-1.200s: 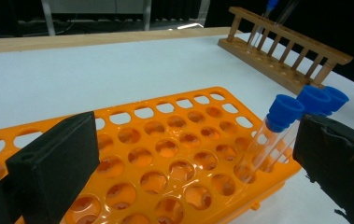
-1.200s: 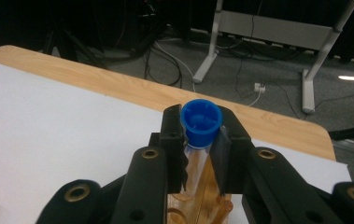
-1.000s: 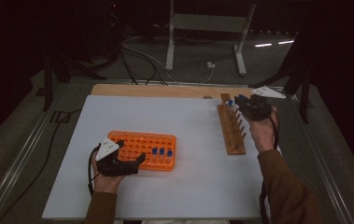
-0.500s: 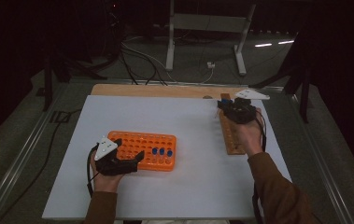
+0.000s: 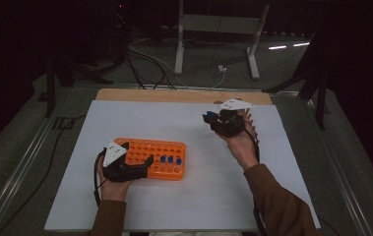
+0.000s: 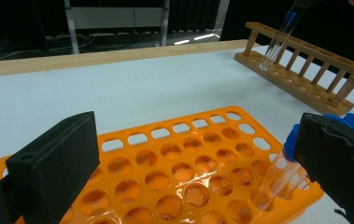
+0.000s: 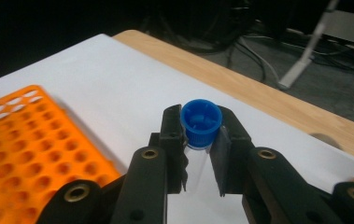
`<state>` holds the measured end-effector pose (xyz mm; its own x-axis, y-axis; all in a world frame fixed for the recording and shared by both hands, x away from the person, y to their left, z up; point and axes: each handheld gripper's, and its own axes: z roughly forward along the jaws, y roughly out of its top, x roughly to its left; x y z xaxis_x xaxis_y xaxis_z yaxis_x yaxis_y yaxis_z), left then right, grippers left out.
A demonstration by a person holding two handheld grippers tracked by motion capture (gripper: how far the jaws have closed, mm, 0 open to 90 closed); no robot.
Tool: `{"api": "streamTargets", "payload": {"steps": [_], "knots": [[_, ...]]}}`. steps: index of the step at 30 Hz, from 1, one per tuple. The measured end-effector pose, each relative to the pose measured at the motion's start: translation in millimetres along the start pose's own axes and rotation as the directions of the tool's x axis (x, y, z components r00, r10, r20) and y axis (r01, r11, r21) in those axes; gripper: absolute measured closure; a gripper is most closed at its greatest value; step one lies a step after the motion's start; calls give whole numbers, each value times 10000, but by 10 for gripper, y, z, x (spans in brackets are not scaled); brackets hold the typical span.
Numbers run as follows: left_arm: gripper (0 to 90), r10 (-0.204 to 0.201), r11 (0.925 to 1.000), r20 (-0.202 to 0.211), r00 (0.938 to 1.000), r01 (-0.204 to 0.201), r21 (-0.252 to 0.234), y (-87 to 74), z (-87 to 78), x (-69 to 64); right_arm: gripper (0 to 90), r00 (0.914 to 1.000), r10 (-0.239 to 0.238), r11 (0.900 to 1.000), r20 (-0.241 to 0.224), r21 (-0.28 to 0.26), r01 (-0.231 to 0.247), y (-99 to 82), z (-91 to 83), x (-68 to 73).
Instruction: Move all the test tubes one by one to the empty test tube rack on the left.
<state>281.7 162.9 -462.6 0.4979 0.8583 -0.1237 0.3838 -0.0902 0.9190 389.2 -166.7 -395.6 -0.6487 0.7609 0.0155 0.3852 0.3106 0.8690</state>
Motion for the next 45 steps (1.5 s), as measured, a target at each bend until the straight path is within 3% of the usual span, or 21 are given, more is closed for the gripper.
{"api": "streamTargets", "payload": {"steps": [9,17,25,33,45], "knots": [[20,63,10000,23,10000,-63,-51,14,17,-16,763,9921,-630,9980,-1081,-53,628,114,65,421],[46,120,9993,229,9997,-112,-356,35,-11,-38,764,9743,-1260,9919,-1867,-95,1264,197,136,788],[64,210,9989,197,9996,-201,-413,50,-22,-58,763,9574,-1539,9875,-2445,-49,1574,216,255,1080],[79,333,9987,128,9994,-328,-395,59,-24,-72,763,9462,-1633,9858,-2793,-73,1680,238,299,1249],[124,474,9981,47,9989,-472,-402,72,-24,-107,763,9358,-1621,9860,-3131,-125,1666,249,298,1328]]}}
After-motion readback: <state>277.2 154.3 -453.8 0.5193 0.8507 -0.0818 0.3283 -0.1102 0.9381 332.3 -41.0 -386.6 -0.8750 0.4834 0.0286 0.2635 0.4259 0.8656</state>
